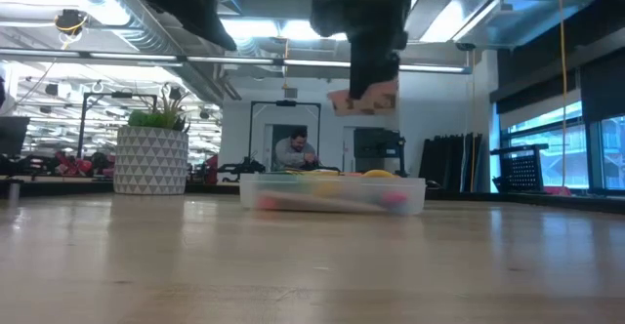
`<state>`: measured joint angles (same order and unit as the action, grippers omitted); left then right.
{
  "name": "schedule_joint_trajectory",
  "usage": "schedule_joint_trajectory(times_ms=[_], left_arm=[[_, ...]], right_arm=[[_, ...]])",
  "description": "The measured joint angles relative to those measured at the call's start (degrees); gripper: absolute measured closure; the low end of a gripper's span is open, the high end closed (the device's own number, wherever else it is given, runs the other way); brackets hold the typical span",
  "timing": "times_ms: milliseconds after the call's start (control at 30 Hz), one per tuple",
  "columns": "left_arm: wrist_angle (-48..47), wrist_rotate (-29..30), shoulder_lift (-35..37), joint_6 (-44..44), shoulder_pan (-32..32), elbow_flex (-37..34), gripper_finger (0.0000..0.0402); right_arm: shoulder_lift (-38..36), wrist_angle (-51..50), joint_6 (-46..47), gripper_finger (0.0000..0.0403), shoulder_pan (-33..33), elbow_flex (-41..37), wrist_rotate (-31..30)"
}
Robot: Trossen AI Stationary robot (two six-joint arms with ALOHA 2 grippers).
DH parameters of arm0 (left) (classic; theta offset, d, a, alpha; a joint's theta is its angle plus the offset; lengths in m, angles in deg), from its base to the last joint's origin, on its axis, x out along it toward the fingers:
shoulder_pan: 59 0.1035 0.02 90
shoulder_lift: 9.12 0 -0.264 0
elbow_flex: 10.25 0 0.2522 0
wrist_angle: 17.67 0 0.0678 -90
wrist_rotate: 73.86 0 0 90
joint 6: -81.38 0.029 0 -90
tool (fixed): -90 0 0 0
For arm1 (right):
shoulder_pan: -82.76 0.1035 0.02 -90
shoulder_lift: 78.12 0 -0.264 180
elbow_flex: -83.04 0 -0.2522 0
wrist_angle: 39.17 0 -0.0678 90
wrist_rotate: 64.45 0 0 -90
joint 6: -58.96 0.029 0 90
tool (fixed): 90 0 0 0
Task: Pack school essentials
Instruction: Put the pink sticky note into the orange supply box
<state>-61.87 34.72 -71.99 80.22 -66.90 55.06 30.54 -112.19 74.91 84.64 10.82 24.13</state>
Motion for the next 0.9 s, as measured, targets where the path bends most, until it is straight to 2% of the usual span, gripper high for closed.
schedule_joint_trajectory(times_ms=[133, 300, 900], left_arm=[[-0.1, 0.1, 0.0, -2.6, 3.0, 0.0, 0.0002], [-0.3, 0.0, 0.0, -2.9, 4.6, 0.0, 0.0002], [-0.3, 0.0, 0.0, -2.8, 5.0, 0.0, 0.0002]], right_arm=[[0.0, 0.7, -3.5, 0.0057, -2.7, -1.6, 3.1], [0.0, 1.0, -5.9, 0.0057, -3.3, -2.8, 3.1], [0.0, 2.6, -7.6, 0.0057, -3.3, -3.5, 3.1]])
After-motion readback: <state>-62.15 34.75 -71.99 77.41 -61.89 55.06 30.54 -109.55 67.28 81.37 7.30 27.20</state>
